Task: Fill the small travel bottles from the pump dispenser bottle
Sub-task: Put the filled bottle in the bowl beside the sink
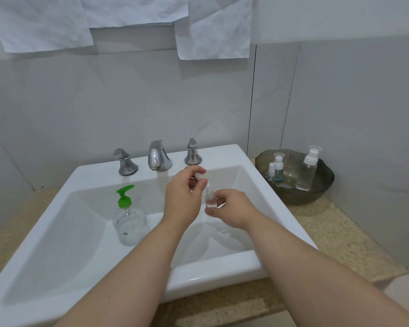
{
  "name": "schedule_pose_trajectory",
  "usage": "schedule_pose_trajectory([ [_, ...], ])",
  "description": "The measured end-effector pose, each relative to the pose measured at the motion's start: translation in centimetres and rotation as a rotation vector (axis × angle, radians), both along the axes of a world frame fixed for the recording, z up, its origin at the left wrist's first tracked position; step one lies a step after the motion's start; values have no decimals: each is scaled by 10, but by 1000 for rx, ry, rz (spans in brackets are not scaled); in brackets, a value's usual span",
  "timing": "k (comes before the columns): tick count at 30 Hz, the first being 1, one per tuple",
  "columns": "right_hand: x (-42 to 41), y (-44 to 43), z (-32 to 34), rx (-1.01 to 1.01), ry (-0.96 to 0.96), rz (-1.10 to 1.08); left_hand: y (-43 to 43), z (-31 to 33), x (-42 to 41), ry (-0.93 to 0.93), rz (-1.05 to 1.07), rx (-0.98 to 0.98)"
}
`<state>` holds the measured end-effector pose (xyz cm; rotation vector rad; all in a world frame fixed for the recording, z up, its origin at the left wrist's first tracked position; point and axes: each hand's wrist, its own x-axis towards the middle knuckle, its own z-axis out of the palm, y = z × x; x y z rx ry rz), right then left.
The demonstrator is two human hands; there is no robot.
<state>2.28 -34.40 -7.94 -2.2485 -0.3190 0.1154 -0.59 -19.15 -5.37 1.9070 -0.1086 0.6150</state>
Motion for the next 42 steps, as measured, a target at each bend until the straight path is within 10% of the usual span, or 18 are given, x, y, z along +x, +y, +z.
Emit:
schedule_pose_trajectory([
  [42, 0, 5, -1, -17, -25, 44, 1, -3, 0, 291, -75, 69],
])
